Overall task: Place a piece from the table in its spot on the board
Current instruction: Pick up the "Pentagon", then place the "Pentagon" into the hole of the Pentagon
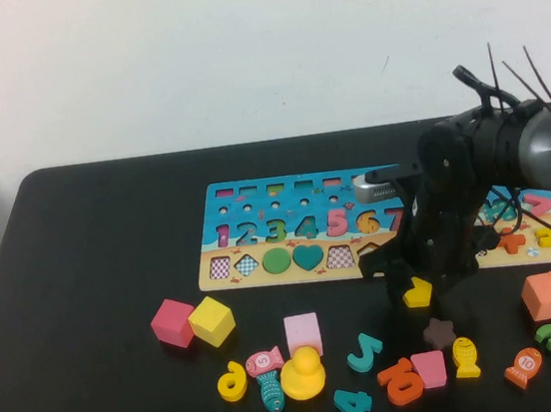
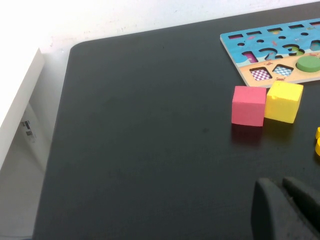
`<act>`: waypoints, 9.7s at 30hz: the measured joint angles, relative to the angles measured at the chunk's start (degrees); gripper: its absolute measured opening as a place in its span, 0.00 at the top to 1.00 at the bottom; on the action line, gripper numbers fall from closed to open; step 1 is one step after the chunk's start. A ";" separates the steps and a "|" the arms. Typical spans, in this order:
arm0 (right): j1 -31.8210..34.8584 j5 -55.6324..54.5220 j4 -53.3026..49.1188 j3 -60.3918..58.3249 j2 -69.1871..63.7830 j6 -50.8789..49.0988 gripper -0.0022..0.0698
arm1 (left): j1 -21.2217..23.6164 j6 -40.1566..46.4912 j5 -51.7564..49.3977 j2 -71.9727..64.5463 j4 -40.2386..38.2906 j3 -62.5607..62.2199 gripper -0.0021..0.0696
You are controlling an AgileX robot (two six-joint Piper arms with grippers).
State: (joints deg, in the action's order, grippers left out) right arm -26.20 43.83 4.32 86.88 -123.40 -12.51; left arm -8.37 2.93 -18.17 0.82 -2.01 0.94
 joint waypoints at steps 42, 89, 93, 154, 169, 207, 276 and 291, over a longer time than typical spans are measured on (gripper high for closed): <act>-2.33 1.18 -4.89 13.73 -5.88 1.95 0.47 | 0.00 -0.10 0.00 0.00 0.00 0.00 0.97; -2.33 1.22 -6.71 15.89 -7.87 3.13 0.47 | 0.00 -0.11 0.00 0.00 0.00 0.00 0.97; -2.33 2.11 -6.97 17.77 -7.87 3.13 0.47 | 0.00 -0.11 0.00 0.00 0.00 0.00 0.97; -2.33 6.44 -5.38 19.21 -9.87 1.93 0.47 | 0.00 -0.06 0.00 0.00 0.00 0.00 0.97; -2.33 6.97 -6.34 19.43 -10.04 2.01 0.47 | 0.00 -0.06 0.00 0.00 0.00 0.00 0.97; -2.33 5.51 -4.32 19.68 -10.82 1.79 0.47 | 0.00 0.02 0.00 0.00 0.00 0.00 0.97; -2.22 13.29 -7.35 26.52 -13.45 -2.08 0.47 | 0.00 -0.19 0.00 0.00 0.00 0.00 0.97; -2.22 15.32 -8.93 26.55 -13.45 -4.64 0.47 | 0.00 -0.08 0.00 0.00 0.00 0.00 0.97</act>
State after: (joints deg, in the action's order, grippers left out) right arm -28.42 59.15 -4.62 113.43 -136.85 -17.15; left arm -8.37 2.84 -18.17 0.82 -2.01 0.94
